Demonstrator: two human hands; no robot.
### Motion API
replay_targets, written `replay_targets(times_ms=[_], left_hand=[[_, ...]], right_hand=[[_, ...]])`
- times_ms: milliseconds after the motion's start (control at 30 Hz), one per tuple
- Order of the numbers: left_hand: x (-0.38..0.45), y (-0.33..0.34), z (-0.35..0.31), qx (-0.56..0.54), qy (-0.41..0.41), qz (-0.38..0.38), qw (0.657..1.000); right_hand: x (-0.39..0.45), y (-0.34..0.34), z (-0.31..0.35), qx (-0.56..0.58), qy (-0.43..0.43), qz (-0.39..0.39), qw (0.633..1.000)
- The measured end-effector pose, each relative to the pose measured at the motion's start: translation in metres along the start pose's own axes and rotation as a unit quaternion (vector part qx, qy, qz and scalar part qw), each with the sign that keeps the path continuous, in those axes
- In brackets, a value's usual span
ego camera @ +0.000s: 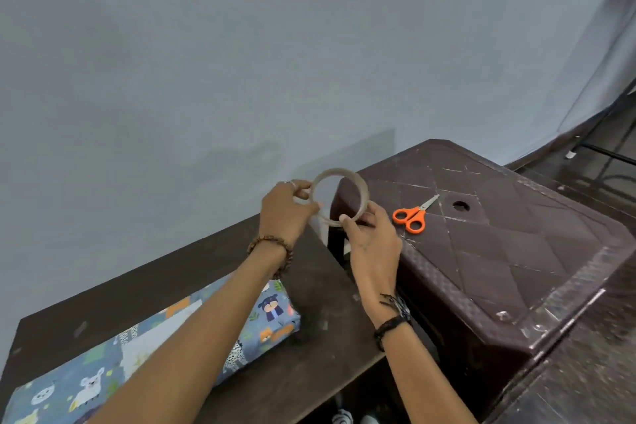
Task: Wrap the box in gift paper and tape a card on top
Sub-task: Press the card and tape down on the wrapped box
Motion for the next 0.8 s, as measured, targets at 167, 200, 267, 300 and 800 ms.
replay_targets(times_ms=[167,200,267,300,800], left_hand=[[-0.001,0.069,-0.059,-0.018,0.047,0.101,0.994],[-0.001,0.082,-0.062,-0.020,0.039,0.112,0.993],[-0.004,0.105,-0.063,-0.048,0.013,0.123,0.991],[-0.005,0.115,-0.064,-0.066,0.003,0.125,0.990],[-0.032,0.162,-0.076,-0.126,0.024,0.131,0.983]], right_hand=[[0.003,-0.070,-0.005,-0.055,0.017,-0.073,0.996],[0.003,-0.083,-0.006,-0.085,0.023,-0.085,0.992],[0.001,-0.101,-0.009,-0.138,0.029,-0.103,0.985],[0.000,-0.107,-0.011,-0.163,0.030,-0.109,0.980],[0.011,-0.135,-0.034,-0.221,0.077,-0.161,0.959]])
Point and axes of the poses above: each hand's wrist, its own x-axis towards the middle knuckle, its own y-axis out of the palm, z = x × y, the point moved 10 cm from there along x, towards the middle knuckle, and after that the axes turned 14 degrees about y, right-handed, at the moved point
